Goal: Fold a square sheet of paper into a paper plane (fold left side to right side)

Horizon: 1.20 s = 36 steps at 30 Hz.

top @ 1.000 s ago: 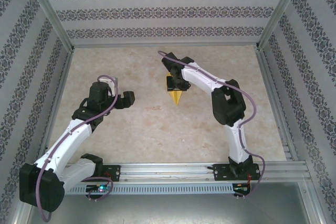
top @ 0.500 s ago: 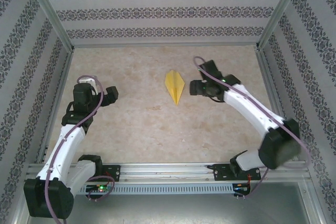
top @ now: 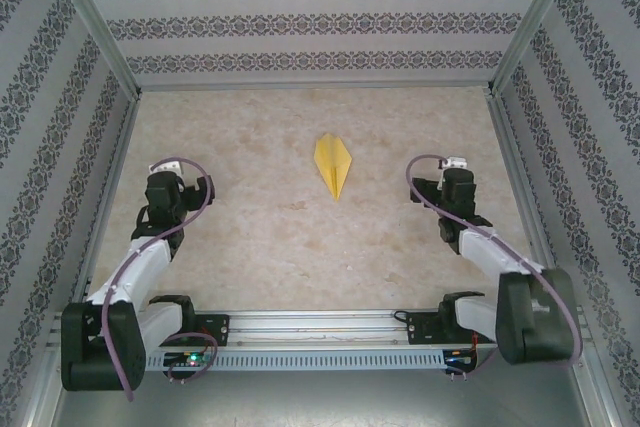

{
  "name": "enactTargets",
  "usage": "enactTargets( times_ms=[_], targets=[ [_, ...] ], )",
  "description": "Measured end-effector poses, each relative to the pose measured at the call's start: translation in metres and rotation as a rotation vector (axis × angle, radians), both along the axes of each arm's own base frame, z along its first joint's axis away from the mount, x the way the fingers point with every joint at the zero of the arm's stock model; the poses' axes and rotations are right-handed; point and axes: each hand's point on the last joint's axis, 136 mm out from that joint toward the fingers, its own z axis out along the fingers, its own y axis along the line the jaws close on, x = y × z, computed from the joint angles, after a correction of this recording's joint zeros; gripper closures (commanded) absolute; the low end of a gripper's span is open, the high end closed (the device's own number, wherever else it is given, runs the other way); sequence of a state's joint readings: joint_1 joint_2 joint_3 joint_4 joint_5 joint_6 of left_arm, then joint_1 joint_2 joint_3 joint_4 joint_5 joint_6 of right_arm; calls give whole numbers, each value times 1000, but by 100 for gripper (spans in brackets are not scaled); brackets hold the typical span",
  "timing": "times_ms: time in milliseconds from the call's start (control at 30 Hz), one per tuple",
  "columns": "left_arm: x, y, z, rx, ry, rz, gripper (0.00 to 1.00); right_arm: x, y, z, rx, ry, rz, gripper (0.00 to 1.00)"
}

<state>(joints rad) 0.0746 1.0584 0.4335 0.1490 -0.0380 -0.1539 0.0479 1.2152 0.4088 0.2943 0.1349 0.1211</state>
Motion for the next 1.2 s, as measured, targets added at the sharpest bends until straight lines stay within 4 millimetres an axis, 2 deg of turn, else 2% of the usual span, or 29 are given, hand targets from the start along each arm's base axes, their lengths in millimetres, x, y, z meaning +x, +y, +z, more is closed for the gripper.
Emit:
enactTargets(
  times_ms=[133,300,367,500,600,733,967,1200],
  targets=[
    [9,-5,-13,12,-27,-49,0,19,8,-2,-21,-95,62,2],
    [18,-15,-32,6,-79,-116,0,38,11,10,-20,-211,112,2],
    [24,-19,-36,-2,-102,-144,0,41,11,9,-21,-240,121,2],
    [35,-29,-38,-14,-146,-206,0,41,9,-6,-16,-217,119,2],
    [43,-35,-40,-14,-179,-247,1,45,6,0,-16,-230,109,2],
    [47,-37,-56,-18,-165,-262,1,48,6,5,-18,-247,107,2],
    [61,-35,-41,-2,-205,-254,1,48,6,5,-20,-247,106,2],
    [61,-34,-40,4,-205,-253,1,48,6,5,-23,-247,107,2]
  ],
)
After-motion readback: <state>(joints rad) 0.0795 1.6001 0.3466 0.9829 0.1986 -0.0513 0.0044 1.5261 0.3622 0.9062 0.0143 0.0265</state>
